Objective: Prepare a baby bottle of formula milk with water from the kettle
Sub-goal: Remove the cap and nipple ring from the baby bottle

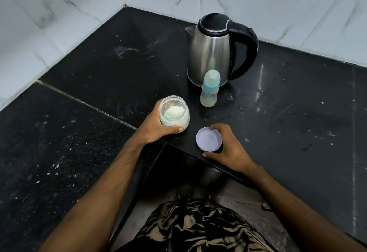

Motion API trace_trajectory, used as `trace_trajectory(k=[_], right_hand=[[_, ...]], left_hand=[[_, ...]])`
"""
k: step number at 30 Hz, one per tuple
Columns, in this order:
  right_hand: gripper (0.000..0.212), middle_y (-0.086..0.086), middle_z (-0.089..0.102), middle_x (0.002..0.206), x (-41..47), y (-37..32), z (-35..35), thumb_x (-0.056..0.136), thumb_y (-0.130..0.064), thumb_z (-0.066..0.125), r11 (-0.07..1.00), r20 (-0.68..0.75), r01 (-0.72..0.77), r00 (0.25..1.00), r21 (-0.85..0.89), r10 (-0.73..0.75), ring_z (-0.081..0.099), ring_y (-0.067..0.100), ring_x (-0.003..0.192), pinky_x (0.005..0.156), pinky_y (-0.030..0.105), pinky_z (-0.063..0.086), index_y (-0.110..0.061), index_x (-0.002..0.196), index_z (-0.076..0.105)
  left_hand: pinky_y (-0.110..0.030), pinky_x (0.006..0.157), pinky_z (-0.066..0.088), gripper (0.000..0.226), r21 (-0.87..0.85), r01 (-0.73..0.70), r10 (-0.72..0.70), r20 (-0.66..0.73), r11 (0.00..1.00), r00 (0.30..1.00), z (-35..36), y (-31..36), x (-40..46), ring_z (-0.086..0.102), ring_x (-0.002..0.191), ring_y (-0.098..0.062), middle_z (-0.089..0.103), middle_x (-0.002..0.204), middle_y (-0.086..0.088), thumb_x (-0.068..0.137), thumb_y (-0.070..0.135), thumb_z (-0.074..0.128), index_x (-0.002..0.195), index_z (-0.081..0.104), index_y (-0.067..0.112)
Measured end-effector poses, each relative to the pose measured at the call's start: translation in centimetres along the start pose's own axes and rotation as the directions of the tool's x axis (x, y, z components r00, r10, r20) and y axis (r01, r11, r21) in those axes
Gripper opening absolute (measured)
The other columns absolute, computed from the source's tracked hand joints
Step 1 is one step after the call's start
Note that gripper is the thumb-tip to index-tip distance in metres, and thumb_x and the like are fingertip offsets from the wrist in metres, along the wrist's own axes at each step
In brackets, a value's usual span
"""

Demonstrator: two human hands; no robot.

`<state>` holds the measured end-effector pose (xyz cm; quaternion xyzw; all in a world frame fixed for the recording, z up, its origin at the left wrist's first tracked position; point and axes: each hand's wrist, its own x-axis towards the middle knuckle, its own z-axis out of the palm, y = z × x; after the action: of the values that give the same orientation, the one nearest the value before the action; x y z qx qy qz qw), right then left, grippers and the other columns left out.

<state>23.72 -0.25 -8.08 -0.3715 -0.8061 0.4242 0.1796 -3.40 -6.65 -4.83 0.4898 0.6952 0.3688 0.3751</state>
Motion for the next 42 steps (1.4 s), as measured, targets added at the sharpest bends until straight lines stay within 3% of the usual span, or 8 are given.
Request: trace_trajectory(k=[9, 12, 17, 20, 27, 31, 35, 42], right_hand=[[0.075, -0.019, 0.037, 0.136, -0.1, -0.3, -0.5, 0.077, -0.05, 0.077, 0.996, 0.0, -0.043, 0.999, 0.076, 0.043, 0.042, -0.011, 0.121, 0.092, 0.005, 0.037, -0.039, 0.136, 0.031], [0.076, -0.011, 0.041, 0.14, 0.3, 0.0, -0.6, 0.08, -0.05, 0.074, 0.99, -0.009, -0.066, 0.998, 0.122, 0.068, 0.045, -0.003, 0.124, 0.102, 0.017, 0.038, -0.035, 0.141, 0.032], [0.068, -0.005, 0.048, 0.138, 1.3, 0.0, -1.4, 0.084, -0.046, 0.07, 0.972, -0.054, -0.083, 0.994, 0.221, 0.097, 0.047, 0.002, 0.126, 0.104, 0.023, 0.042, -0.028, 0.142, 0.038], [0.058, -0.003, 0.054, 0.131, 2.7, -0.3, -2.7, 0.087, -0.034, 0.071, 0.966, -0.167, -0.058, 0.981, 0.253, 0.102, 0.051, 0.005, 0.122, 0.1, 0.026, 0.047, -0.024, 0.138, 0.044], [0.059, -0.001, 0.053, 0.126, 8.3, -2.8, -6.7, 0.085, -0.032, 0.074, 0.995, -0.342, 0.067, 0.939, 0.075, -0.038, 0.053, 0.009, 0.112, 0.093, 0.023, 0.046, -0.018, 0.135, 0.045], [0.065, 0.005, 0.046, 0.134, 11.0, -4.4, -7.7, 0.086, -0.032, 0.072, 0.992, -0.251, 0.1, 0.961, -0.073, -0.116, 0.048, 0.009, 0.114, 0.096, 0.023, 0.042, -0.014, 0.139, 0.04], [0.068, 0.009, 0.046, 0.137, 12.5, -5.3, -7.9, 0.084, -0.033, 0.072, 0.971, -0.137, 0.137, 0.977, -0.194, -0.165, 0.047, 0.016, 0.12, 0.099, 0.034, 0.045, -0.014, 0.14, 0.039], [0.051, 0.006, 0.055, 0.126, 12.7, -5.8, -8.5, 0.084, -0.023, 0.072, 0.937, -0.102, 0.159, 0.975, -0.31, -0.199, 0.055, 0.02, 0.111, 0.093, 0.037, 0.047, -0.017, 0.13, 0.051]], left_hand=[[-0.015, 0.106, 0.038, 0.117, 0.004, -0.004, 0.004, 0.051, 1.0, 0.999, -0.7, 1.4, -0.4, 0.048, 0.125, 0.01, 0.049, 0.136, 0.022, 0.049, 0.05, 0.088, 0.147, 0.03, 0.026], [-0.025, 0.113, 0.036, 0.124, 0.005, 0.005, -0.005, 0.03, 1.0, 1.0, -1.2, 2.5, -0.1, 0.046, 0.132, -0.002, 0.047, 0.145, 0.01, 0.048, 0.055, 0.086, 0.152, 0.025, 0.027], [-0.025, 0.113, 0.032, 0.113, 0.054, -0.042, 0.043, -0.026, 0.998, 0.999, -1.1, 5.5, 0.8, 0.036, 0.14, -0.004, 0.039, 0.154, 0.007, 0.056, 0.063, 0.079, 0.151, 0.028, 0.03], [-0.024, 0.112, 0.03, 0.094, 0.129, -0.082, 0.092, -0.08, 0.988, 0.993, 0.0, 7.2, 1.8, 0.035, 0.14, -0.004, 0.04, 0.154, 0.006, 0.075, 0.051, 0.08, 0.151, 0.032, 0.025], [-0.028, 0.111, 0.034, 0.073, 0.315, -0.173, 0.24, -0.189, 0.933, 0.952, 1.9, 9.6, 3.5, 0.042, 0.137, -0.013, 0.045, 0.15, 0.0, 0.086, 0.038, 0.074, 0.147, 0.039, 0.019], [-0.024, 0.111, 0.033, 0.071, 0.301, -0.222, 0.282, -0.176, 0.928, 0.943, 3.2, 10.5, 3.7, 0.041, 0.137, -0.011, 0.045, 0.15, 0.0, 0.088, 0.034, 0.073, 0.147, 0.039, 0.017], [0.001, 0.097, 0.027, 0.068, 0.229, -0.257, 0.303, -0.196, 0.939, 0.933, 5.6, 11.1, 3.1, 0.042, 0.128, -0.001, 0.046, 0.147, 0.002, 0.088, 0.025, 0.073, 0.146, 0.038, 0.018], [0.0, 0.1, 0.027, 0.077, 0.059, -0.256, 0.262, -0.288, 0.965, 0.921, 8.8, 10.8, 2.5, 0.041, 0.133, -0.005, 0.043, 0.149, -0.001, 0.085, 0.007, 0.072, 0.15, 0.03, 0.013]])
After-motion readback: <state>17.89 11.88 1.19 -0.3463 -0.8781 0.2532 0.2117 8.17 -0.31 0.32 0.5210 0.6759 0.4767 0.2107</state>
